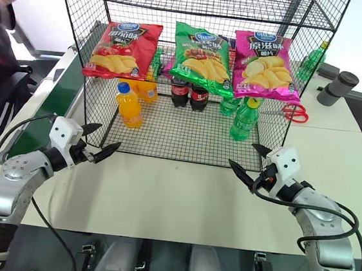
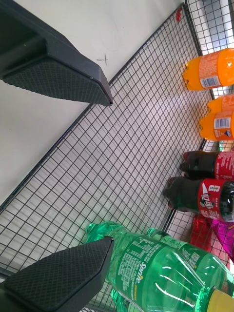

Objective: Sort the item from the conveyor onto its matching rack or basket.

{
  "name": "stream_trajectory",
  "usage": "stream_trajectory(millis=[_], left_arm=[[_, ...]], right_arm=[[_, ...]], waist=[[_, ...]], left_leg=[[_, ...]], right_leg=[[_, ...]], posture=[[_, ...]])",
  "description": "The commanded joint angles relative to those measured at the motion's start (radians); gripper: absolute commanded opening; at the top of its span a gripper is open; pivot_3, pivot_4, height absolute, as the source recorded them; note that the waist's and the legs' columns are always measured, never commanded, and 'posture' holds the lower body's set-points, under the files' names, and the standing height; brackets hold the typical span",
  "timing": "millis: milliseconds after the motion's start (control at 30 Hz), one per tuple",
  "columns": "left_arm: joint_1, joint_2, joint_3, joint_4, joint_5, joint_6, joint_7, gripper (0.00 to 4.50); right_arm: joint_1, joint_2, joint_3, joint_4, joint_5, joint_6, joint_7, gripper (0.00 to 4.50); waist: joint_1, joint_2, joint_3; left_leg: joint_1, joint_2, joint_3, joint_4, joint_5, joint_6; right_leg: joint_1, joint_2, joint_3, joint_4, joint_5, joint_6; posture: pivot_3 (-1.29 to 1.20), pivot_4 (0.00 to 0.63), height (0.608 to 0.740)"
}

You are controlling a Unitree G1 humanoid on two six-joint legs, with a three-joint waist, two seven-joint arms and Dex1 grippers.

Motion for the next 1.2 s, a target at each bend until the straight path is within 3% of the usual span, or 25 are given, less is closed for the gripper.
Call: stream_trajectory(millis=[33, 567, 867, 1200], left_arm=[[0.005, 0.010, 0.069, -0.037, -0.040, 0.001, 0.007, 4.50], [0.041, 0.009, 0.173, -0.083, -0.116, 0.012, 0.036, 4.50], [0.005, -0.012, 0.348, -0.033, -0.207, 0.048, 0.149, 4.50], [-0.048, -0.057, 0.369, 0.137, -0.094, -0.026, 0.331, 4.50]], right_arm=[[-0.021, 0.006, -0.002, -0.006, 0.003, -0.022, 0.003, 4.45], [-0.079, 0.010, 0.036, 0.039, -0.001, -0.031, 0.024, 4.45], [-0.102, 0.028, 0.092, -0.036, 0.009, -0.006, 0.030, 4.45], [-0.131, 0.088, 0.172, -0.095, -0.002, 0.035, -0.005, 4.45]], waist=[[0.000, 0.000, 0.000], [0.001, 0.000, 0.000], [-0.001, 0.000, 0.000], [0.003, -0.001, -0.001]], left_leg=[[0.000, 0.000, 0.000, 0.000, 0.000, 0.000], [0.000, 0.000, 0.000, 0.000, 0.000, 0.000], [0.000, 0.000, 0.000, 0.000, 0.000, 0.000], [0.000, -0.001, 0.000, 0.000, 0.000, 0.000]], right_leg=[[0.000, 0.000, 0.000, 0.000, 0.000, 0.000], [0.000, -0.001, 0.000, 0.001, 0.000, 0.000], [0.000, -0.001, 0.000, 0.001, 0.000, 0.000], [0.000, -0.002, -0.001, 0.001, 0.000, 0.000]], posture=[[0.00, 0.150, 0.740], [0.00, 0.150, 0.740], [0.00, 0.150, 0.740], [0.00, 0.150, 0.740]])
